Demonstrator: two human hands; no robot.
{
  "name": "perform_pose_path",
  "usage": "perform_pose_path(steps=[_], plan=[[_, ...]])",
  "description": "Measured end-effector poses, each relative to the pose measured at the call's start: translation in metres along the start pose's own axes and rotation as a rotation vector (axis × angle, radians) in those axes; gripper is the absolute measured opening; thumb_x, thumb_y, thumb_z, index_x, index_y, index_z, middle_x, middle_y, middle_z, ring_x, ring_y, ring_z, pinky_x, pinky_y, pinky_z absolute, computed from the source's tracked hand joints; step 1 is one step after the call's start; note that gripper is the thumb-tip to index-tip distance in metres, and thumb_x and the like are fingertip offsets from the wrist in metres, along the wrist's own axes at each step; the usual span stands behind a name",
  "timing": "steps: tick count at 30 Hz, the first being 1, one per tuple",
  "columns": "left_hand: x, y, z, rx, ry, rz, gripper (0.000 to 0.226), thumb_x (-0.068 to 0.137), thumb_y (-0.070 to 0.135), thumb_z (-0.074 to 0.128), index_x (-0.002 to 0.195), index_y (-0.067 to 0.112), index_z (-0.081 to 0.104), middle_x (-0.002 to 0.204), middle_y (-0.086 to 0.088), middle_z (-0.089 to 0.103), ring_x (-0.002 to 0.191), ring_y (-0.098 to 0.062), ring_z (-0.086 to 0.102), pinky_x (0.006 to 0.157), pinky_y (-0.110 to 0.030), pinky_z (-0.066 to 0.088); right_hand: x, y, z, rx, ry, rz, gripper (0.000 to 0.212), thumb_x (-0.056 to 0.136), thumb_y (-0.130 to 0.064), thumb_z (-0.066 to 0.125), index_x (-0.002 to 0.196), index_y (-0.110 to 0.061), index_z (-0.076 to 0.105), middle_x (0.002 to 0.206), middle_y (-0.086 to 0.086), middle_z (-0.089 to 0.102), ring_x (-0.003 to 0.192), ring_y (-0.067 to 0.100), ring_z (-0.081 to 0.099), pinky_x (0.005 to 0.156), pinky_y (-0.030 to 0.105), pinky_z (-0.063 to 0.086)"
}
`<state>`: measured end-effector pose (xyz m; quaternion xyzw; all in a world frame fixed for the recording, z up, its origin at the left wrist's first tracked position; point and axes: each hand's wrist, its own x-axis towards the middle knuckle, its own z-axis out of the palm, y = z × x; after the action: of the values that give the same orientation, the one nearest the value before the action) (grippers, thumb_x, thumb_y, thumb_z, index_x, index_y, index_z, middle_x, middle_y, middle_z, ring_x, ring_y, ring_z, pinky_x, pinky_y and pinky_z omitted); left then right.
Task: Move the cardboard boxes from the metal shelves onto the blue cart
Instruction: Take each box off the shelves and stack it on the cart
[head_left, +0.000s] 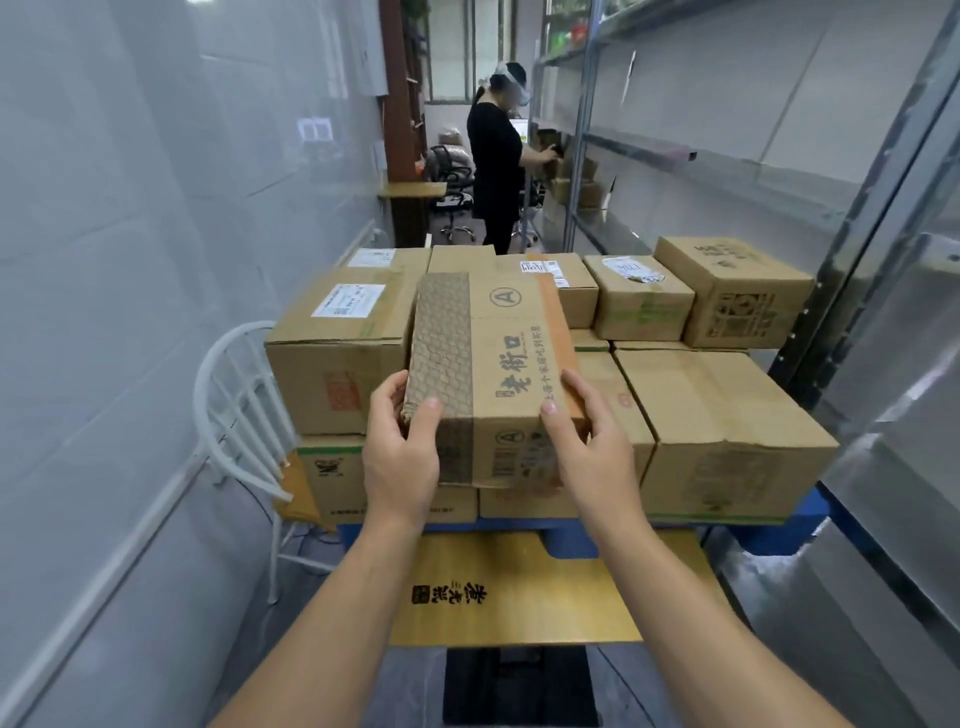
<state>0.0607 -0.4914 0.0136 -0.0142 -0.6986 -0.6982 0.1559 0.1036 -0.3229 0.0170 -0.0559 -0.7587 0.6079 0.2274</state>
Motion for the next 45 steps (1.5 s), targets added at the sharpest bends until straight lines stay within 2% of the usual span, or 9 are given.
perform_pose_path(steps=[2, 4, 10, 16, 29, 33, 37, 42, 45], plan=[[0.006, -0.004, 0.002, -0.015, 0.029, -0.023, 0.039, 0.082, 0.051, 0.056, 0.119, 0.043, 0.052, 0.125, 0.008, 0.061, 0.117, -0.015, 0.06, 0.1, -0.048, 0.05, 0.01, 0.006, 0.005, 0.002, -0.009, -0.001, 0.045, 0.096, -0.042, 0.058, 0.14, -0.041, 0.049, 0.12, -0.036, 0.049, 0.117, -0.005, 0.051, 0.084, 0.014, 0.052], [0.01, -0.007, 0.004, -0.023, 0.063, -0.027, 0.039, 0.079, 0.053, 0.057, 0.117, 0.044, 0.052, 0.123, 0.005, 0.062, 0.115, -0.018, 0.061, 0.098, -0.051, 0.05, 0.019, 0.009, 0.008, -0.011, -0.026, -0.003, 0.043, 0.097, -0.041, 0.058, 0.139, -0.04, 0.05, 0.116, -0.038, 0.048, 0.115, -0.01, 0.049, 0.077, 0.006, 0.047], [0.018, -0.014, 0.01, 0.024, 0.114, 0.005, 0.041, 0.083, 0.046, 0.054, 0.122, 0.034, 0.052, 0.119, -0.001, 0.063, 0.111, -0.019, 0.061, 0.094, -0.052, 0.052, 0.043, 0.015, 0.016, -0.043, -0.005, -0.013, 0.041, 0.096, -0.044, 0.058, 0.136, -0.036, 0.053, 0.122, -0.023, 0.058, 0.115, 0.0, 0.054, 0.096, 0.032, 0.052], [0.027, -0.02, 0.012, 0.102, 0.177, 0.046, 0.04, 0.086, 0.046, 0.056, 0.126, 0.041, 0.053, 0.124, 0.009, 0.059, 0.116, -0.01, 0.057, 0.099, -0.046, 0.051, 0.054, 0.02, 0.024, -0.061, 0.002, -0.003, 0.041, 0.096, -0.049, 0.056, 0.135, -0.038, 0.051, 0.125, -0.016, 0.06, 0.116, 0.009, 0.055, 0.097, 0.041, 0.052], [0.037, -0.018, 0.006, 0.154, 0.156, 0.009, 0.035, 0.096, 0.033, 0.058, 0.129, 0.041, 0.052, 0.129, 0.011, 0.055, 0.121, -0.009, 0.053, 0.105, -0.043, 0.046, 0.055, 0.019, 0.031, -0.046, -0.004, 0.018, 0.045, 0.095, -0.05, 0.055, 0.138, -0.044, 0.044, 0.132, -0.014, 0.056, 0.122, 0.012, 0.052, 0.101, 0.043, 0.049], [0.036, -0.011, 0.005, 0.195, 0.152, -0.004, 0.038, 0.097, 0.032, 0.057, 0.135, 0.035, 0.051, 0.128, 0.01, 0.05, 0.121, -0.011, 0.05, 0.106, -0.039, 0.044, 0.053, 0.017, 0.028, -0.03, -0.019, 0.025, 0.046, 0.096, -0.047, 0.056, 0.141, -0.044, 0.043, 0.134, -0.014, 0.055, 0.123, 0.01, 0.051, 0.101, 0.036, 0.048], [0.039, -0.006, 0.003, 0.24, 0.141, -0.02, 0.04, 0.097, 0.034, 0.058, 0.137, 0.034, 0.052, 0.129, 0.006, 0.052, 0.12, -0.011, 0.05, 0.097, -0.028, 0.04, 0.056, 0.011, 0.027, -0.006, -0.037, 0.052, 0.044, 0.097, -0.043, 0.057, 0.14, -0.039, 0.046, 0.129, -0.014, 0.057, 0.119, 0.008, 0.054, 0.098, 0.031, 0.049], [0.042, -0.007, -0.001, 0.23, 0.115, -0.049, 0.042, 0.095, 0.036, 0.06, 0.136, 0.036, 0.054, 0.129, 0.007, 0.057, 0.121, -0.011, 0.052, 0.098, -0.029, 0.043, 0.057, 0.011, 0.028, -0.021, -0.032, 0.053, 0.046, 0.098, -0.042, 0.056, 0.142, -0.037, 0.046, 0.131, -0.011, 0.056, 0.118, 0.009, 0.053, 0.088, 0.022, 0.045], [0.039, -0.005, -0.003, 0.238, 0.106, -0.05, 0.044, 0.095, 0.033, 0.061, 0.138, 0.034, 0.052, 0.13, 0.006, 0.055, 0.121, -0.01, 0.052, 0.099, -0.029, 0.043, 0.057, 0.013, 0.028, -0.031, -0.024, 0.049, 0.047, 0.097, -0.045, 0.055, 0.143, -0.038, 0.045, 0.135, -0.011, 0.055, 0.122, 0.011, 0.052, 0.097, 0.031, 0.048]])
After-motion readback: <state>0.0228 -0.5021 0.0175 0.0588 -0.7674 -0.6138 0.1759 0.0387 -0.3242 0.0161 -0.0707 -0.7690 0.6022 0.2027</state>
